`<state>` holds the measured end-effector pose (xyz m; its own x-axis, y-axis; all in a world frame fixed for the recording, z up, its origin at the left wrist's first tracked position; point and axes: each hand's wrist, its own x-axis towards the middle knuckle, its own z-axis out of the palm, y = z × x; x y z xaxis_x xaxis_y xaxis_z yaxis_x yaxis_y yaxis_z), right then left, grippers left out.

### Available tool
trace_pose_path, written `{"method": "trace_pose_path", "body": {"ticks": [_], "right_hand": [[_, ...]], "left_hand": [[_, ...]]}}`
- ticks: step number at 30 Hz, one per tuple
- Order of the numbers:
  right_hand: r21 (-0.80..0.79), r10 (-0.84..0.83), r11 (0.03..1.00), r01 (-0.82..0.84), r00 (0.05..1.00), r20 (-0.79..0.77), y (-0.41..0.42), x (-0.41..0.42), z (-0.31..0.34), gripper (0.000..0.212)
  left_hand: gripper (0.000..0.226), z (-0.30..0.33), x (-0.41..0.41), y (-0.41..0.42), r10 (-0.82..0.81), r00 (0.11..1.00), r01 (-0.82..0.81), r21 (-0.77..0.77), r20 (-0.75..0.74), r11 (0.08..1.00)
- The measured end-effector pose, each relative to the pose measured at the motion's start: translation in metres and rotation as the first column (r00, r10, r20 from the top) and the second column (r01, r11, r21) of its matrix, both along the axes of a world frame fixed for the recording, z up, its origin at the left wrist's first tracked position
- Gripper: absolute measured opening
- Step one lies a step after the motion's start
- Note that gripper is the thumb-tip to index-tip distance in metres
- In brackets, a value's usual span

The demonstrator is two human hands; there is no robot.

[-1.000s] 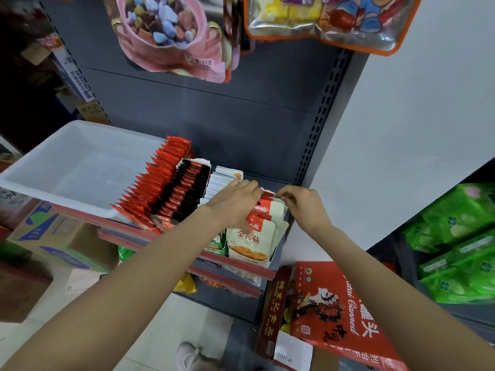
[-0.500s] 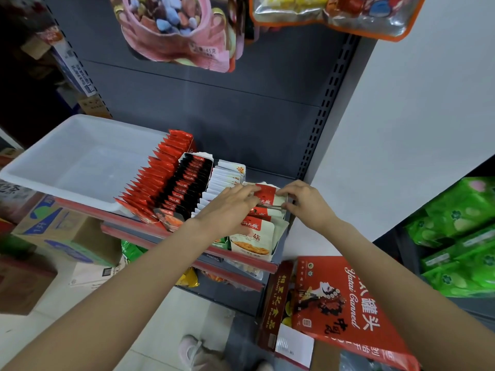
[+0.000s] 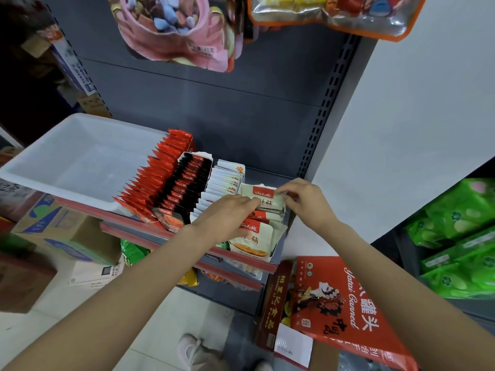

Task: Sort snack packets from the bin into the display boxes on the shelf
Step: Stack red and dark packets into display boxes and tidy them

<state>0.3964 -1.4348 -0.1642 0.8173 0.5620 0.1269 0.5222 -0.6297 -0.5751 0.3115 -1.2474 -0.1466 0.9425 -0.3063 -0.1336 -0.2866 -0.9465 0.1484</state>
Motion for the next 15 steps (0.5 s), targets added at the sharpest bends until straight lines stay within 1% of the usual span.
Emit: {"method": "trace_pose_path", "body": {"ticks": [3,9,13,15], "right_hand": [[-0.067,0.012,0.998,-0.006,0.996,0.092,0.002,-0.001,-0.006,0.023],[-0.124,-0.021,0.991,0.046,0.981,0.195,0.003,-0.002,-0.017,0.024],[-0.184,-0.040,0.979,0.084,0.972,0.233,0.004,-0.004,-0.021,0.023],[-0.204,-0.065,0.973,0.112,0.973,0.223,0.005,-0.007,-0.020,0.023]], "left_hand": [[0.052,-0.002,-0.006,0.002,-0.005,1.000,0.006,-0.015,0.028,1.000],[0.052,-0.006,-0.009,0.003,-0.018,0.998,0.019,-0.015,0.062,1.000],[0.049,-0.009,-0.011,0.004,-0.029,0.995,0.030,-0.010,0.092,0.999],[0.047,-0.011,-0.011,0.004,-0.023,0.995,0.025,-0.018,0.100,1.000]]}}
